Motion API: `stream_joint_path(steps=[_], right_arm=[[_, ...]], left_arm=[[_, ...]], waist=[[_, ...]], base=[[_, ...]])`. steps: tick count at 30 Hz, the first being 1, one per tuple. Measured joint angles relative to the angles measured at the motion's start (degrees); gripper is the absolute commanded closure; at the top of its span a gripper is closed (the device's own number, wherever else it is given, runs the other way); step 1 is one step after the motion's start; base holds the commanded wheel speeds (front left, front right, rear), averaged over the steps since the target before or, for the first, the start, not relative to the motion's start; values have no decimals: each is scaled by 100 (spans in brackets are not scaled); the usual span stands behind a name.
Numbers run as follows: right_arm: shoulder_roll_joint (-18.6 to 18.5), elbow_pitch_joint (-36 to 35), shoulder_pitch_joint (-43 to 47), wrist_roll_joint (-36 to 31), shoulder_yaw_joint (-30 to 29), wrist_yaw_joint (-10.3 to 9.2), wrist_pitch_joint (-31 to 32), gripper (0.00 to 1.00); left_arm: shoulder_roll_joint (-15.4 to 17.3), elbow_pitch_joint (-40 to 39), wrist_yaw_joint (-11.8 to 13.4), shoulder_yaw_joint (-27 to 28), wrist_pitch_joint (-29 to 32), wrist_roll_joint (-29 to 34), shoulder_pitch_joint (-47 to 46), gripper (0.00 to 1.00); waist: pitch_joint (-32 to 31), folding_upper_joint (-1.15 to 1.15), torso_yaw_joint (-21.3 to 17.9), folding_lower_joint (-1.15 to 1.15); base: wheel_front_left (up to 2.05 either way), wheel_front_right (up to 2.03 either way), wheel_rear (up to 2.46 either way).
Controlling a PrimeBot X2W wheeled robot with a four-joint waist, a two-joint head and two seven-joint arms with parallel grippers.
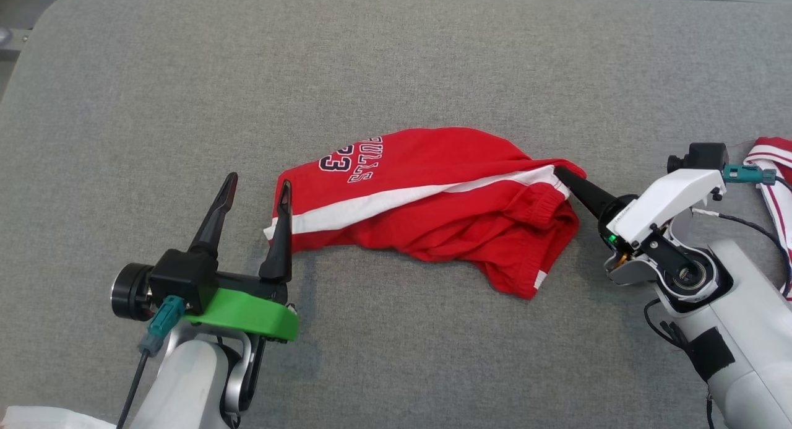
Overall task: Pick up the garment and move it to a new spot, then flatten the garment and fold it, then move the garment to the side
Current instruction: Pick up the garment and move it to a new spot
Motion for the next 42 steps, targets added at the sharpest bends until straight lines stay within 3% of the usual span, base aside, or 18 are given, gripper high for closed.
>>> stream_joint_path(steps=[3,4,5,6,16,21,26,30,36,42], right_arm=[[31,237,-120,-51,65,0,-2,100],[47,261,-133,-35,67,0,-14,93],[54,256,-138,-26,73,0,-20,35],[33,242,-140,-56,113,0,-40,0],[-414,-427,694,14,166,0,-149,0],[-748,-943,1166,-341,27,-1,-786,0],[-944,-1244,1371,-1333,-414,0,-2141,0],[-1033,-1227,1365,-2729,-848,0,-2885,0],[-541,-1674,1375,-4811,-1460,0,-3070,0],[160,-2242,1993,-5874,-1734,1,-2784,0]], left_arm=[[-1,2,0,-10,0,8,-15,0],[0,5,1,-5,0,8,-16,0],[0,3,2,-1,0,8,-16,0],[3,2,11,9,0,8,-16,0],[82,-7,88,86,-8,-3,24,0],[153,-25,136,145,3,-23,101,0],[230,-99,225,243,10,-79,225,0],[310,-171,301,352,18,-130,324,0],[405,-277,437,499,44,-224,537,0],[510,-427,534,566,116,-277,889,0]], waist=[[62,0,52,0],[79,0,61,0],[92,0,64,0],[98,0,57,0],[-66,0,-209,0],[-217,0,-398,0],[-371,0,-580,0],[-495,0,-704,-1],[-717,0,-804,-1],[-997,0,-865,-1]], base=[[0,0,0],[0,0,0],[0,0,0],[0,0,0],[0,0,0],[0,0,0],[0,0,0],[0,0,0],[0,0,0],[0,0,0]])
